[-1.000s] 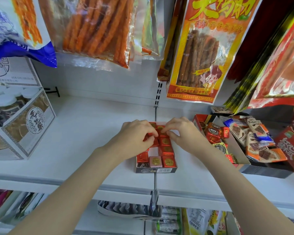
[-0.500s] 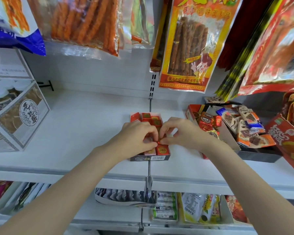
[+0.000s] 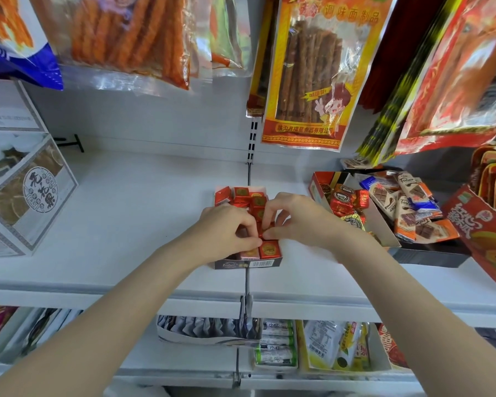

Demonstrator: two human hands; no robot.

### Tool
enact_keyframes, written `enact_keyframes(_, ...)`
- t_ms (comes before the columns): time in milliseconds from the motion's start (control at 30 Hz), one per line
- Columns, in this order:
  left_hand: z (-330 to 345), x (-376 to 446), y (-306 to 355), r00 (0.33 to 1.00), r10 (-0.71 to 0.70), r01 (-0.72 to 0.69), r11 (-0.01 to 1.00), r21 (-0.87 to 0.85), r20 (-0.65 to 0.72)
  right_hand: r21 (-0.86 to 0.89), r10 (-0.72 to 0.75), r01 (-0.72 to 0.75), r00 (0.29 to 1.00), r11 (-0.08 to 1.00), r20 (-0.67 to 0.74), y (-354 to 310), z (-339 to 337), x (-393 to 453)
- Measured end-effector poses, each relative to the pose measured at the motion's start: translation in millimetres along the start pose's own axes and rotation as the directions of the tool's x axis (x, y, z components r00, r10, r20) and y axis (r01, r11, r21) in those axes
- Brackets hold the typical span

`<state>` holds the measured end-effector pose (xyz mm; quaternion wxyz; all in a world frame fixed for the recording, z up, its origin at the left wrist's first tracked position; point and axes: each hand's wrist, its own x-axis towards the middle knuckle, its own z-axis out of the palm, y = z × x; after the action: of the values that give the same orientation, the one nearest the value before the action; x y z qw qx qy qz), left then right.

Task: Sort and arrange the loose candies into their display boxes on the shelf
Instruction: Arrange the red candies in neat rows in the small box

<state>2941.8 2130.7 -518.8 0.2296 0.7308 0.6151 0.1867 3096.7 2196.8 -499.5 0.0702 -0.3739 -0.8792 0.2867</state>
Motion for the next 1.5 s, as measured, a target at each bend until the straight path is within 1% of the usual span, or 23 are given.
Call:
enact_keyframes(133,-3.6,-1.0,-2.5,1.000,0.013,-0.012,0.999,-0.039,0.010,-0.004,-0.006,0.006,0.999,1.000,0.043,1.2,-6.0,1.2)
enact_keyframes(200,-7.9,-1.5,-3.3,1.000,0.008,-0.009,0.998,-0.060,-0.027,0.039,-0.009,0.007,0.999,0.999,0.044,4.2,-9.1,0.2)
enact_keyframes(233,-10.8,-1.5,-3.9,0.998,0.002,-0.006,0.998,-0.069,-0.063,0.060,-0.011,0.010,1.000,0.998,0.011,5.6,-9.5,0.1)
enact_keyframes(300,-15.9,-1.0,-5.7,0.993,-0.009,0.000,0.997,-0.081,-0.118,0.047,-0.015,0.020,0.993,0.999,-0.114,8.3,-7.8,2.4)
enact_keyframes(333,-16.9,-1.2,-6.2,0.993,-0.013,0.002,0.995,-0.096,-0.118,0.010,-0.015,0.017,0.986,1.000,-0.167,9.0,-5.7,4.5)
enact_keyframes(400,-14.8,-2.8,-4.6,0.997,-0.008,-0.001,0.993,-0.122,-0.073,-0.050,-0.010,0.000,0.979,0.999,-0.205,10.5,0.1,9.5)
enact_keyframes(467,-7.6,-3.3,-2.1,1.000,0.003,-0.006,0.996,-0.087,-0.031,-0.055,0.007,-0.016,0.986,0.998,-0.166,13.3,5.7,12.6)
enact_keyframes(533,-1.9,-2.9,-0.6,1.000,0.005,-0.007,0.999,-0.045,-0.025,-0.046,0.037,-0.041,0.994,0.998,-0.103,15.9,8.7,13.5)
enact_keyframes(600,-1.1,-2.1,-0.7,1.000,0.004,-0.005,0.999,-0.041,-0.028,-0.047,0.045,-0.047,0.997,0.998,-0.059,16.4,7.2,13.1)
enact_keyframes(733,-2.2,-1.3,0.5,0.999,0.032,-0.033,0.999,-0.030,-0.030,-0.041,0.018,-0.020,0.999,0.999,-0.046,15.7,1.6,11.4)
enact_keyframes(767,-1.8,-1.4,1.3,0.999,0.040,-0.040,0.999,-0.023,-0.034,-0.041,0.009,-0.012,0.998,0.999,-0.069,14.7,1.3,11.7)
enact_keyframes(833,0.0,-1.5,1.8,0.998,0.037,-0.038,0.999,-0.023,-0.051,-0.036,0.003,-0.009,0.987,0.999,-0.160,12.5,1.1,14.0)
enact_keyframes(933,2.6,0.4,-1.0,0.990,0.011,-0.016,0.999,-0.041,-0.143,-0.047,0.006,-0.020,0.960,0.999,-0.282,10.3,1.7,21.2)
enact_keyframes(967,2.9,1.4,-1.6,0.984,-0.007,-0.002,0.999,-0.050,-0.177,-0.065,0.006,-0.027,0.956,0.998,-0.294,10.4,3.2,24.4)
enact_keyframes(1033,4.2,4.5,-2.1,0.978,-0.044,0.033,0.998,-0.056,-0.204,-0.097,0.010,-0.039,0.959,0.994,-0.284,10.5,6.9,29.2)
enact_keyframes(1167,7.2,8.4,-0.2,0.980,-0.067,0.063,0.998,-0.027,-0.188,-0.129,0.007,-0.037,0.974,0.991,-0.226,12.2,10.6,34.8)
enact_keyframes(1333,6.1,10.7,1.3,0.983,-0.083,0.077,0.996,-0.043,-0.163,-0.127,0.021,-0.051,0.975,0.991,-0.223,14.2,9.5,38.0)
enact_keyframes(1400,3.7,11.3,2.1,0.989,-0.088,0.081,0.995,-0.064,-0.119,-0.122,0.024,-0.051,0.977,0.991,-0.211,14.1,9.4,38.4)
enact_keyframes(1500,-2.1,10.3,1.4,0.997,-0.076,0.074,0.991,-0.115,-0.012,-0.095,0.029,-0.048,0.982,0.994,-0.187,14.3,7.3,38.9)
